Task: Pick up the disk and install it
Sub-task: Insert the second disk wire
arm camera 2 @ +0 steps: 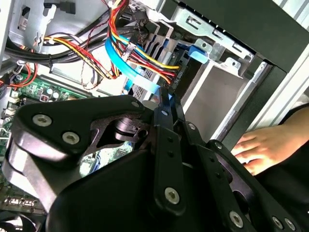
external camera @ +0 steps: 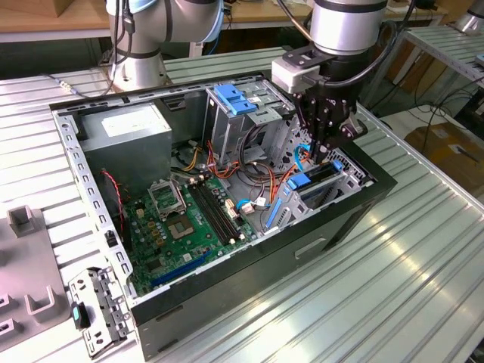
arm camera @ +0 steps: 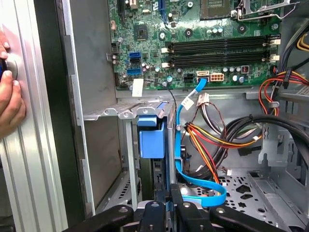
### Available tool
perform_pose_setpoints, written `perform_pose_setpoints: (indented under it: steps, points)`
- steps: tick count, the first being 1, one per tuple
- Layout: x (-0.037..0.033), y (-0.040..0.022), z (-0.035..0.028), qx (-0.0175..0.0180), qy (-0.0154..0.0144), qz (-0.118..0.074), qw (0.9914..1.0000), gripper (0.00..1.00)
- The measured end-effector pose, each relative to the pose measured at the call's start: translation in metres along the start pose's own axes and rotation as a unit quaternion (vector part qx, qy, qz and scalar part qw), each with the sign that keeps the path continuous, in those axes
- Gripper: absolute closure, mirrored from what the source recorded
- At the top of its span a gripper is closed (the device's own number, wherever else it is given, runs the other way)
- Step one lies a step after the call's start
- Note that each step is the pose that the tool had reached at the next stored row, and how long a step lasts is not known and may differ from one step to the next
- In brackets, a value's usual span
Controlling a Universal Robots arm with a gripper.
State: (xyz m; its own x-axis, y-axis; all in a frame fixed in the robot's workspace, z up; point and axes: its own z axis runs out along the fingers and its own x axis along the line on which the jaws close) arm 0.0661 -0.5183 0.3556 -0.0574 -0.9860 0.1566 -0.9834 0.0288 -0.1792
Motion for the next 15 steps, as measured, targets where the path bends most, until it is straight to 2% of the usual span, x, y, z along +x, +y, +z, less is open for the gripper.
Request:
perform_pose_setpoints:
  steps: [2, 12, 15]
  points:
    - [0.0, 0.0003, 0.0001, -0.0002, -0.0025, 0.0, 1.0, 0.84]
    - [0.0007, 0.0122, -0.0018, -0.0002, -0.0024, 0.0, 1.0, 0.84]
    - [0.0007, 0.0122, -0.0016, -0.0002, -0.0028, 0.001, 1.0, 0.84]
